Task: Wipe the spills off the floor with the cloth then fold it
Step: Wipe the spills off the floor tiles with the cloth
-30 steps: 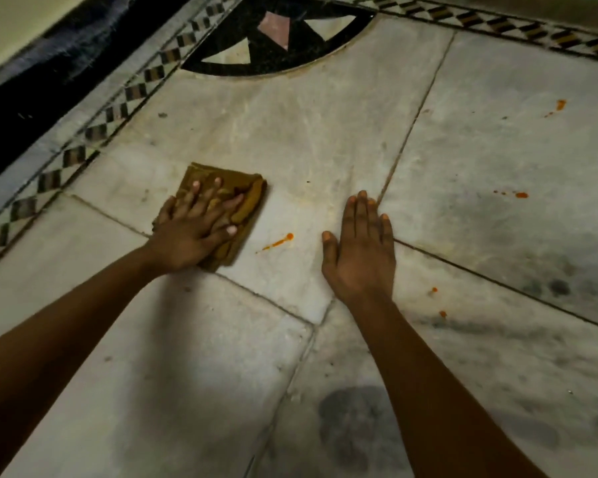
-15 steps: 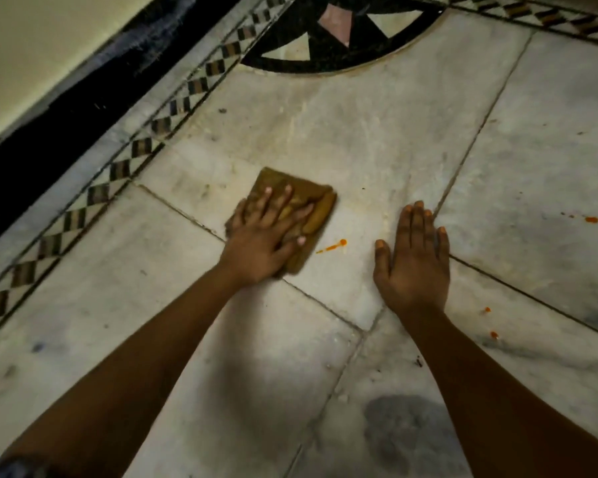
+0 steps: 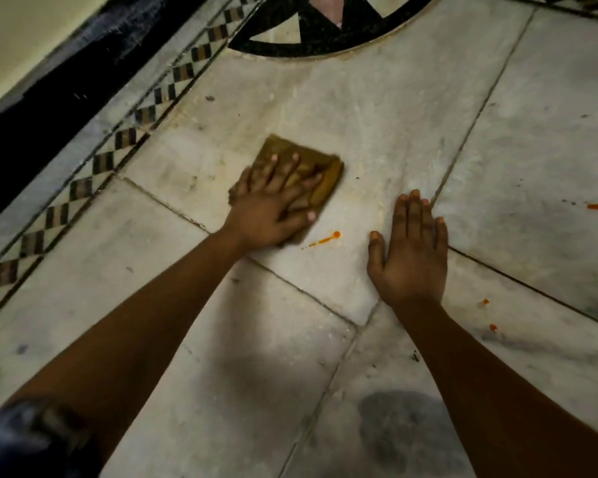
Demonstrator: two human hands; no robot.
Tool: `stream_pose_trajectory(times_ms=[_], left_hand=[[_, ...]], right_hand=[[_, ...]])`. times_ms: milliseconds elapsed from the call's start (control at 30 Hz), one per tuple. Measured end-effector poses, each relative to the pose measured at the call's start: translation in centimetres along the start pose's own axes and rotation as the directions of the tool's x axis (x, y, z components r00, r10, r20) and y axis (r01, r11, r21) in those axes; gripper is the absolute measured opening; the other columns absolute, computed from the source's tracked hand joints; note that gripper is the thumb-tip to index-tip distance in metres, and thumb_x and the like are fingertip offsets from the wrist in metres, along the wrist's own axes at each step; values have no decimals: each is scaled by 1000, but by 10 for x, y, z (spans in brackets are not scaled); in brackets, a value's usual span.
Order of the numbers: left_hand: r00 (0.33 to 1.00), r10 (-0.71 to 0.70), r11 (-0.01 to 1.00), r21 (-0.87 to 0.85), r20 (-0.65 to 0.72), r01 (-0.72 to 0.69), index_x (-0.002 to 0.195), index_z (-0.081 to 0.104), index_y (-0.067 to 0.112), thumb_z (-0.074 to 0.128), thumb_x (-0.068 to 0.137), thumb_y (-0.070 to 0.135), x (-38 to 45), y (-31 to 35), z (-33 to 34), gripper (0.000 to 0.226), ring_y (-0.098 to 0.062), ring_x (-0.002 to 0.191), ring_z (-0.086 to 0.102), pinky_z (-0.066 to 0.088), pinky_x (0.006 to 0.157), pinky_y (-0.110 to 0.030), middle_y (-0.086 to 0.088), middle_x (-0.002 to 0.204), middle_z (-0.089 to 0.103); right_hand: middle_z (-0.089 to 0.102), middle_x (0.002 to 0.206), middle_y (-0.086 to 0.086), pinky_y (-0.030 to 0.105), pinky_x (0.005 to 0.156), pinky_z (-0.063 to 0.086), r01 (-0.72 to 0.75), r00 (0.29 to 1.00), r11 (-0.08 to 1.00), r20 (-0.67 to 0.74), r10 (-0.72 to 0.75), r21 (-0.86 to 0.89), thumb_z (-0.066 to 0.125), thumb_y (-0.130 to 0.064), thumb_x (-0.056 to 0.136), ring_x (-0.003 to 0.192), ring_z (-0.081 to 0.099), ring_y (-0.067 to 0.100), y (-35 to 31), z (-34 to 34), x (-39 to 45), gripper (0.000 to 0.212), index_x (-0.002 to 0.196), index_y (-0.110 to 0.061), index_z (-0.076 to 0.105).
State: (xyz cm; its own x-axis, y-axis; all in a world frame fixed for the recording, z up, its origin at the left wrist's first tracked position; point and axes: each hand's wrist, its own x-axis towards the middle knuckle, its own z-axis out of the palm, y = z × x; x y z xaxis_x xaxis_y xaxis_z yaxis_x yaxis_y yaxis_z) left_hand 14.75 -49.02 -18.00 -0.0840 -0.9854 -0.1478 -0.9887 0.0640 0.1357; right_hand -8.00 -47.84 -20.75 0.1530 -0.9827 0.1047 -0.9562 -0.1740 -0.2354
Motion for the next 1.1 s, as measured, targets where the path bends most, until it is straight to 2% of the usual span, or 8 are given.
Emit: stream_pose_trajectory(times_ms=[100,233,333,533,667,833,933,1100], left_hand=[[997,31,999,12,-72,-30,141,10,48,23,83,65,-51,-43,4,63,-25,144,14,12,111,-49,5,156,11],[931,-365,928,-77,16,366,143,12,51,23,83,66,-26,-86,-11,63,-23,146,0,2,113,-53,6,159,2],[867,-497,859,-134,13,494,144,16,47,32,94,55,13,-57,-16,53,-27,145,-4,-2,113,-56,4,159,-1],[986,-166,983,-79,27,167,146,13,43,21,91,60,-5,51,6,58,-24,146,-5,-5,113,-53,4,159,1],[999,48,999,-6,-21,-48,140,12,52,16,84,61,-80,53,23,57,-25,146,4,0,112,-53,7,158,9],[972,-234,972,4,23,234,142,1,44,21,87,59,-70,-15,9,61,-25,146,0,1,113,-54,5,159,2],[914,-403,907,-117,40,405,146,11,44,29,96,54,-10,-5,-6,54,-27,145,-8,-4,113,-57,4,159,-4],[980,-196,979,-57,19,197,146,7,44,18,93,55,-16,73,16,55,-30,145,-8,-7,111,-58,1,159,-5]], right_hand=[[25,153,16,39,114,7,-6,1000,1000,2,6,-9,24,-44,90,142,23,28,0,1,0,69,146,-4,26],[21,154,14,38,115,3,-7,1000,1000,14,7,-16,19,-44,90,143,19,27,0,1,-2,70,147,-5,22],[19,155,13,39,116,4,-5,1000,1000,25,5,-15,16,-46,88,144,16,26,1,1,0,72,148,-6,20],[15,156,13,41,116,2,4,999,1000,52,-4,1,22,-44,90,145,12,25,1,-2,1,70,148,-6,17],[12,157,12,42,117,0,10,997,1000,74,-8,-17,18,-45,90,145,9,24,1,-3,-1,70,149,-8,15],[8,158,11,41,116,-4,-1,997,1000,77,2,-15,16,-45,90,146,5,23,2,-3,-1,69,149,-9,11],[8,158,11,42,116,-3,-2,997,999,79,5,-38,15,-44,91,146,5,23,1,-3,-1,69,149,-8,11],[9,158,11,43,116,-1,8,995,999,96,-5,-31,18,-43,91,145,6,24,1,-5,-1,68,149,-8,12]])
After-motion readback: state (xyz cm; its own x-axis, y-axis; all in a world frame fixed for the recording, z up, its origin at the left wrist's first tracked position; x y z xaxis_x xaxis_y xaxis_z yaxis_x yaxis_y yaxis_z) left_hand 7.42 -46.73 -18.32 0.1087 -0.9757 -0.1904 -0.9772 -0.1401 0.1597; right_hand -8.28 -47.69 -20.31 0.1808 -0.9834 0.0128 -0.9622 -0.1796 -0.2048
